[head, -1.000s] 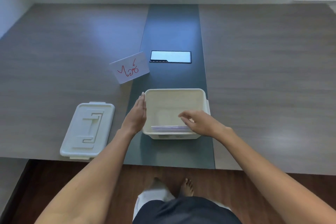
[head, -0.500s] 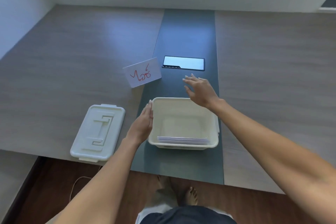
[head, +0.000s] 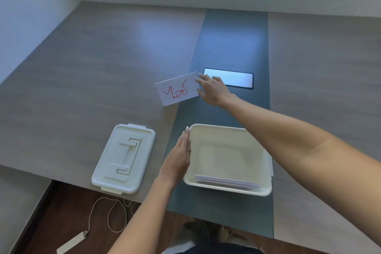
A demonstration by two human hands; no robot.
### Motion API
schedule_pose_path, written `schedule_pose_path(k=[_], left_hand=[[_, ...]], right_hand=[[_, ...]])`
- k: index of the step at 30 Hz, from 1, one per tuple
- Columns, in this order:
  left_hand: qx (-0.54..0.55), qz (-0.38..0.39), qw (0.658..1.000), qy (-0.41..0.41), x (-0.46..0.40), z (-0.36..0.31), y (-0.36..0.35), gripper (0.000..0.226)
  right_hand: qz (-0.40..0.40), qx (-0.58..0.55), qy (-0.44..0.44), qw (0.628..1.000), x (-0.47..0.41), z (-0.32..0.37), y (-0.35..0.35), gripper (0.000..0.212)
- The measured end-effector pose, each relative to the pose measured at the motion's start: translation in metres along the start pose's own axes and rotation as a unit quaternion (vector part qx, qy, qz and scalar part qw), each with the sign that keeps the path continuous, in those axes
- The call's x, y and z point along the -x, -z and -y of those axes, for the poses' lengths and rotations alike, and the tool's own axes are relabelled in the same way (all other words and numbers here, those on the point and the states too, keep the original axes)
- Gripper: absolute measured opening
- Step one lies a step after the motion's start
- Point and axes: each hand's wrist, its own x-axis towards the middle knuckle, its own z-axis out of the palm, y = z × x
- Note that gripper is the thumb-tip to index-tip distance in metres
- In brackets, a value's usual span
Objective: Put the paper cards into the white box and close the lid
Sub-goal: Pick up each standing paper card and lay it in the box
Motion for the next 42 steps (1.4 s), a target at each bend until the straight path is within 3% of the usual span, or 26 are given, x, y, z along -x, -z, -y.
schedule_pose_path(k=[3, 8, 12, 20, 23, 29, 33, 42], left_hand=[[0.032, 0.01, 0.998, 0.052, -0.001, -0.001, -0.002, 0.052], [0.022, 0.02, 1.0, 0.001, -0.006, 0.005, 0.001, 0.052], [0.056, 0.018, 0.998, 0.029, -0.002, 0.003, 0.0, 0.054], [0.078, 0.011, 0.996, 0.039, -0.001, 0.007, -0.003, 0.055], [0.083, 0.012, 0.996, 0.038, -0.001, 0.006, -0.004, 0.066], [0.072, 0.006, 0.997, 0.031, -0.001, 0.008, -0.007, 0.052], [0.088, -0.005, 0.996, 0.032, 0.0, 0.007, -0.008, 0.052], [0.088, -0.008, 0.996, 0.028, -0.001, 0.01, -0.007, 0.054]], right_hand=[[-0.016, 0.026, 0.018, 0.999, -0.031, 0.007, 0.003, 0.053], [0.024, 0.086, 0.052, 0.995, -0.077, 0.012, 0.0, 0.06], [0.055, 0.134, 0.062, 0.988, -0.092, 0.018, -0.007, 0.061], [0.041, 0.143, 0.079, 0.986, -0.09, 0.017, -0.017, 0.028], [0.046, 0.113, 0.067, 0.99, -0.081, 0.01, -0.016, 0.026], [0.031, 0.02, 0.004, 0.999, -0.053, -0.008, -0.012, 0.027], [-0.013, -0.053, -0.03, 0.998, -0.022, -0.03, -0.007, 0.02], [-0.115, -0.157, -0.012, 0.981, 0.076, -0.066, 0.027, 0.024]])
